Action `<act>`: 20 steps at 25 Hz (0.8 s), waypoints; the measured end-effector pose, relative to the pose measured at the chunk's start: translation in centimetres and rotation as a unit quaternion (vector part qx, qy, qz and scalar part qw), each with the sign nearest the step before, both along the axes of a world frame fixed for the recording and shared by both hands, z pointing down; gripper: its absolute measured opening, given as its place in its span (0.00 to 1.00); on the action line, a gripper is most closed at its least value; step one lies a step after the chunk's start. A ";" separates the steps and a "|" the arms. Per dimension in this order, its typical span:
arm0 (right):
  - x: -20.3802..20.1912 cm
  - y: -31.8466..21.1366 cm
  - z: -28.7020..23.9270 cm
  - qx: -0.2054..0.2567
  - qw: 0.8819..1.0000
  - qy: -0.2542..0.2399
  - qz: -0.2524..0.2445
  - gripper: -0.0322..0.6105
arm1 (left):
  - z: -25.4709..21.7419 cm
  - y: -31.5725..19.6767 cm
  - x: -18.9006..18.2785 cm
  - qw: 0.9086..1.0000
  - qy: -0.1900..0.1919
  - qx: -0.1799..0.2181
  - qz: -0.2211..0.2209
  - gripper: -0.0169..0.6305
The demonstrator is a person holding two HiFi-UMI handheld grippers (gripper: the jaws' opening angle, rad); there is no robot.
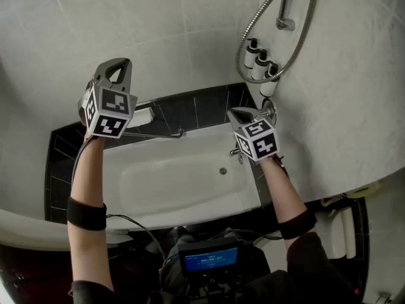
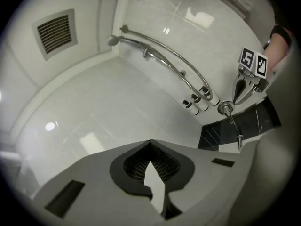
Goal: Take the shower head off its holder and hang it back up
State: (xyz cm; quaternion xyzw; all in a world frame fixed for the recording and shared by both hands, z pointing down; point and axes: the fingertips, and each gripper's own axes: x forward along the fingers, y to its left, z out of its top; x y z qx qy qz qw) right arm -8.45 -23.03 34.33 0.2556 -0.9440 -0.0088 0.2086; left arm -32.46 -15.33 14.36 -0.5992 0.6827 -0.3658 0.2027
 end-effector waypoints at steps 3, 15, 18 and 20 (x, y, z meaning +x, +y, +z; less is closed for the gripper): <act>-0.8 0.5 0.9 -0.005 1.000 0.003 -0.003 0.08 | 4.8 2.7 -1.5 0.996 0.089 0.002 -0.013 0.03; -3.9 3.5 1.5 -0.017 0.999 -0.012 -0.027 0.08 | 18.5 11.8 -5.4 0.935 0.338 0.034 -0.100 0.03; -4.0 3.6 1.4 -0.025 0.999 -0.023 -0.025 0.08 | 20.7 13.6 -5.7 0.926 0.357 0.024 -0.118 0.03; -3.8 3.8 1.5 -0.031 0.999 -0.026 -0.025 0.08 | 21.7 14.5 -5.6 0.924 0.361 0.019 -0.127 0.03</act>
